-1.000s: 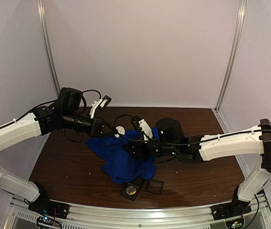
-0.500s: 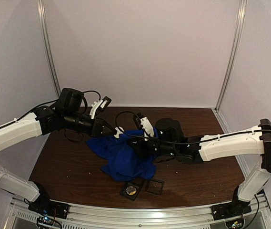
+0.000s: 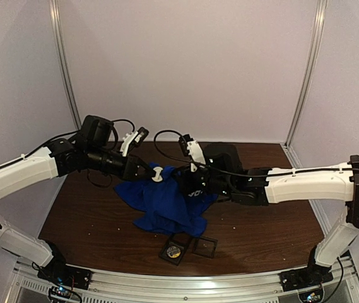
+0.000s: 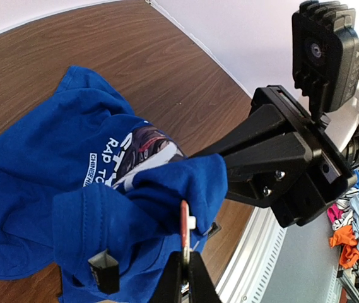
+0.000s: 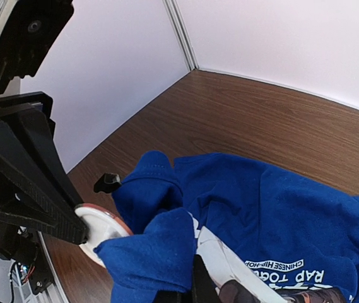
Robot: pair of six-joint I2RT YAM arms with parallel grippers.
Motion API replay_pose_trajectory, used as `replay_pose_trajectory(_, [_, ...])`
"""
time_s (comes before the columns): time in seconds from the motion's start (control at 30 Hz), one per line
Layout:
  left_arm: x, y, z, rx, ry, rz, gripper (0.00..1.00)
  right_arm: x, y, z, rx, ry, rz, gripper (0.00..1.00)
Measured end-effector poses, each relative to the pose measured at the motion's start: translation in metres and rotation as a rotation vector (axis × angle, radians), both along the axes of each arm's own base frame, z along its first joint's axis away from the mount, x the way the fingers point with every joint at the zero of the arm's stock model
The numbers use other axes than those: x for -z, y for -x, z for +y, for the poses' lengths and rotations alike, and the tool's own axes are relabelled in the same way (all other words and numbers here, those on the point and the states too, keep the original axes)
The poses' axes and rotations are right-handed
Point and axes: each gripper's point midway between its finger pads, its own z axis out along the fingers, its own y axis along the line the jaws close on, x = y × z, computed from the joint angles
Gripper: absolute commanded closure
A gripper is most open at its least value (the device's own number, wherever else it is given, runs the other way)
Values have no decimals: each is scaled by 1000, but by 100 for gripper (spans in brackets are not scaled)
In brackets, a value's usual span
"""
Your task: Remove the brooch from the garment
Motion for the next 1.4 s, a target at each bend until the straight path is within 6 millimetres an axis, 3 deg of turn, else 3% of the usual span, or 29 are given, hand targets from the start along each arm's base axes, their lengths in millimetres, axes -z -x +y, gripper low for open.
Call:
replay_pose_trajectory(0.3, [5,-2,2,-14,-21,8,100,-3,-32,-24,115,22,12,100])
replay_pose_trajectory(0.57, [4,-8,7,-56,-39,-14,100,-18,-90,-78,283,47,-4,100])
replay_pose_trajectory(0.7, [-4,-9,11,-75,-32,-42,100,-38,-122,-113,374,63,-35,100])
replay_pose_trajectory(0.8, [-12,-7,13,-79,-19,-61,100,-64,-146,-140,443,62,-77,100])
replay_pose_trajectory(0.93, [-22,-4,17,-82,-3,-83,100,-96,-167,-169,514,42,-124,100])
replay_pose_trajectory(1.0, [-25,-3,17,-81,2,-88,100,-101,-175,-180,537,31,-128,100])
replay_pose_trajectory(1.1, [-28,-2,18,-79,10,-91,100,-89,-183,-185,542,29,-96,100])
replay_pose_trajectory(1.17, [-29,-1,18,-82,16,-85,100,-66,-188,-184,534,39,-50,99])
replay_pose_trajectory(1.4, [-32,3,21,-116,62,-54,100,34,-175,-169,450,110,169,30])
